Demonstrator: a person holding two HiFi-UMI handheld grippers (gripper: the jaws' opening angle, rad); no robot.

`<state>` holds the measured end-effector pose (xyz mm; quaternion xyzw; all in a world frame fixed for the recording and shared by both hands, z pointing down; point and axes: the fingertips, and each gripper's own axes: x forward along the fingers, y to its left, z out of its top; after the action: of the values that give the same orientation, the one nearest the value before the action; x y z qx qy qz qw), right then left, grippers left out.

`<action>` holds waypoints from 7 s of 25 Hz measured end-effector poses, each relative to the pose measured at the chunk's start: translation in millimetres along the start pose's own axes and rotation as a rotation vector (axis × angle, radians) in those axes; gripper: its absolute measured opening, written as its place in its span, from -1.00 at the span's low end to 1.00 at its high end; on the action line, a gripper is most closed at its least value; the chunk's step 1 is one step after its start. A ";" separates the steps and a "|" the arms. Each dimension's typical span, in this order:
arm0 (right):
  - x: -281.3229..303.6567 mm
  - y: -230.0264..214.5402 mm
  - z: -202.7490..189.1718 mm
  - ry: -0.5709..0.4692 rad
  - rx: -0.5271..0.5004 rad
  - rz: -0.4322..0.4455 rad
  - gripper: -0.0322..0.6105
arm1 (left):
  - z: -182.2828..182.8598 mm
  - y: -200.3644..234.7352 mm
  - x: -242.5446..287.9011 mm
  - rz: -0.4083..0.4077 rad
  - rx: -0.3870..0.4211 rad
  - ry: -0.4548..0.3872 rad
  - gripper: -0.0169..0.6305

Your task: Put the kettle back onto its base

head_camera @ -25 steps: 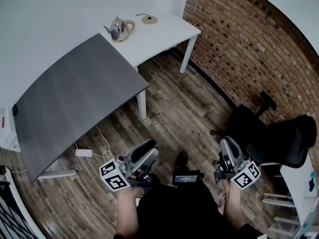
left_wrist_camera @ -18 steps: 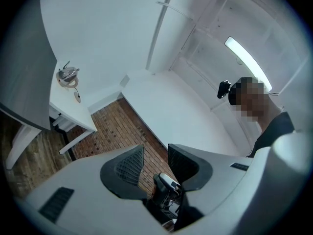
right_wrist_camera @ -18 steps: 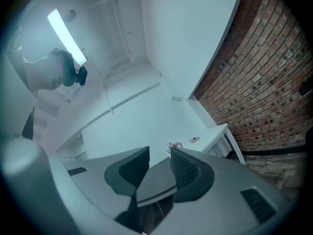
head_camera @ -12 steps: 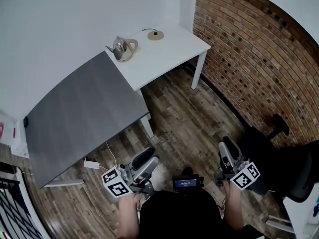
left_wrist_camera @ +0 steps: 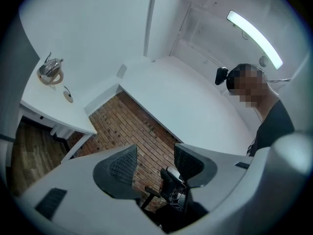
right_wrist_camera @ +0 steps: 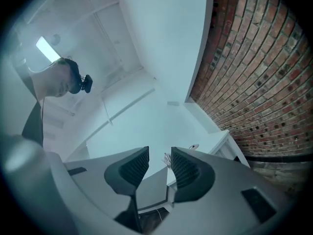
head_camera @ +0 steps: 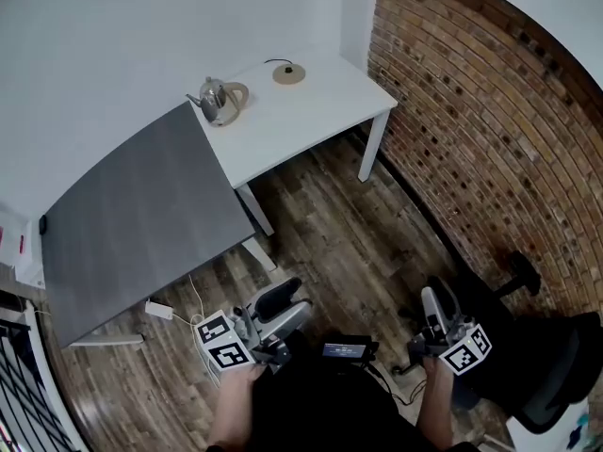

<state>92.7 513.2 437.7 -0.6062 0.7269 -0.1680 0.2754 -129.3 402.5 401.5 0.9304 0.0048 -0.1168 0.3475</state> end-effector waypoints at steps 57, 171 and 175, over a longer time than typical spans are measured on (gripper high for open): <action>535.5 -233.8 55.2 0.397 0.085 0.505 -0.51 | 275.8 353.3 191.2 0.395 0.099 -0.370 -0.14; 855.3 -263.8 -119.6 0.685 -0.607 0.437 -0.41 | 375.8 491.7 146.8 0.621 0.130 -0.415 0.56; 858.1 -292.9 -89.0 0.643 -0.603 0.354 -0.41 | 382.7 497.5 170.9 0.571 0.137 -0.369 0.56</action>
<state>172.7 -391.6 508.8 -0.4433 0.8838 -0.0790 -0.1272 -0.3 -235.0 405.1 0.8784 -0.3265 -0.1815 0.2981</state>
